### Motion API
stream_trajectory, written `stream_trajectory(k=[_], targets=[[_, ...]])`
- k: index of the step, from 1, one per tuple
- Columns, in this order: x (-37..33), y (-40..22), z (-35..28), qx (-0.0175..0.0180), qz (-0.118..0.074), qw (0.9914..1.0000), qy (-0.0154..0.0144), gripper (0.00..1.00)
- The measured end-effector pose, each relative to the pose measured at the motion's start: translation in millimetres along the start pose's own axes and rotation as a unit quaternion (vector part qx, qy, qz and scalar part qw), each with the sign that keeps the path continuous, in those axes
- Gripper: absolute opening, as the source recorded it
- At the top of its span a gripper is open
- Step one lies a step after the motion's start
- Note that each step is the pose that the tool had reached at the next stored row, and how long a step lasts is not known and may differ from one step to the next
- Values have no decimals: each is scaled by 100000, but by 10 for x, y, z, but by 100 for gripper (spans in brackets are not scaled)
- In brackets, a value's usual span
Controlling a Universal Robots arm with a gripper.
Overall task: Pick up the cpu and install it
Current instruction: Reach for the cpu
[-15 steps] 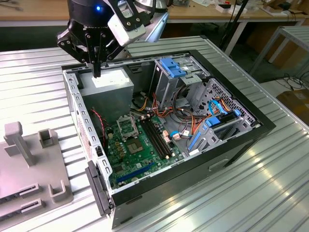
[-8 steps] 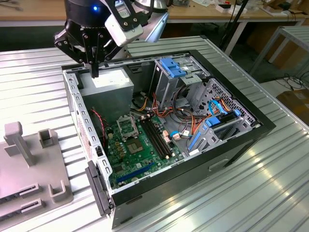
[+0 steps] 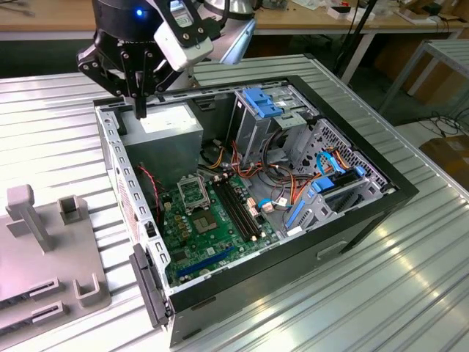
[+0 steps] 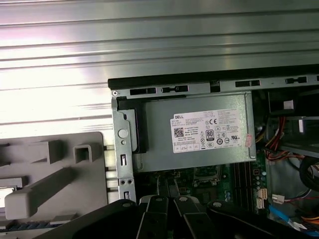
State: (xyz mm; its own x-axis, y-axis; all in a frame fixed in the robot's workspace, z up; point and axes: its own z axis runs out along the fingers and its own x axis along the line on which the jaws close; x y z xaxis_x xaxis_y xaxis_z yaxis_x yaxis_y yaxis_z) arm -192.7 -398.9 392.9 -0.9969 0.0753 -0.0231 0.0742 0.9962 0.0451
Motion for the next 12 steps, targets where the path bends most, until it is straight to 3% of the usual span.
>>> stream_trajectory(k=[12], targets=[[80, -6, -2, 0, -2, 100000, -2, 10]])
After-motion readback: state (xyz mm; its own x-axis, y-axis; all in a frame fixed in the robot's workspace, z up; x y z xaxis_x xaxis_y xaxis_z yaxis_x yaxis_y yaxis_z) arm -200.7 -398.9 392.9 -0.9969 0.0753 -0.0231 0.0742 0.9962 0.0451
